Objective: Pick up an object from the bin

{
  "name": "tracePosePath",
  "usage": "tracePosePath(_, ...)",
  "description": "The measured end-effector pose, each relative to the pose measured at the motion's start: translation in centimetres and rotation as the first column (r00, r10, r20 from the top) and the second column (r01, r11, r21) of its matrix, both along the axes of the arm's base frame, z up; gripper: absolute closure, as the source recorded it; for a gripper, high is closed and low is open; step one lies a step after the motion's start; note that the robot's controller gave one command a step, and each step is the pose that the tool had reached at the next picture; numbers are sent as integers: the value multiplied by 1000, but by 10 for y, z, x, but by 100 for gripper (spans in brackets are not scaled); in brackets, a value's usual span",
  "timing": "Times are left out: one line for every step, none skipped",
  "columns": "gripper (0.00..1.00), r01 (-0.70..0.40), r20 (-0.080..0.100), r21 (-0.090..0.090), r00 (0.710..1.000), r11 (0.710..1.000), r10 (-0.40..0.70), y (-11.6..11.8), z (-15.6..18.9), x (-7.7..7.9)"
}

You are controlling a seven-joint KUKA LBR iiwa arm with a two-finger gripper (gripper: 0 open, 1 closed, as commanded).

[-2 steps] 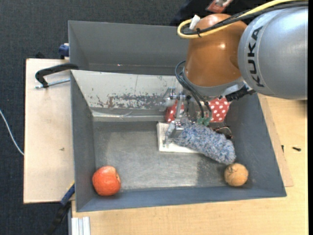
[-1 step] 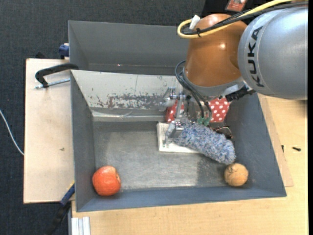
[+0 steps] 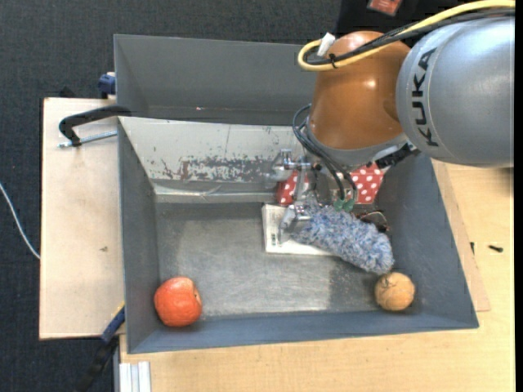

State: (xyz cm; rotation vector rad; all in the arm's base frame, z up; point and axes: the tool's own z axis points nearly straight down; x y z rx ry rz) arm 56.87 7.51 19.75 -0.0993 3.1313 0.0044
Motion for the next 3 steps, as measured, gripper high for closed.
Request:
tracePosePath(0, -104, -2, -2, 995, 995, 104, -37, -62, 0)
tracePosePath(100, -100, -6, -2, 995, 995, 100, -54, -112, -3)
tracePosePath(0, -99, -5, -2, 995, 995, 99, -54, -112, -3)
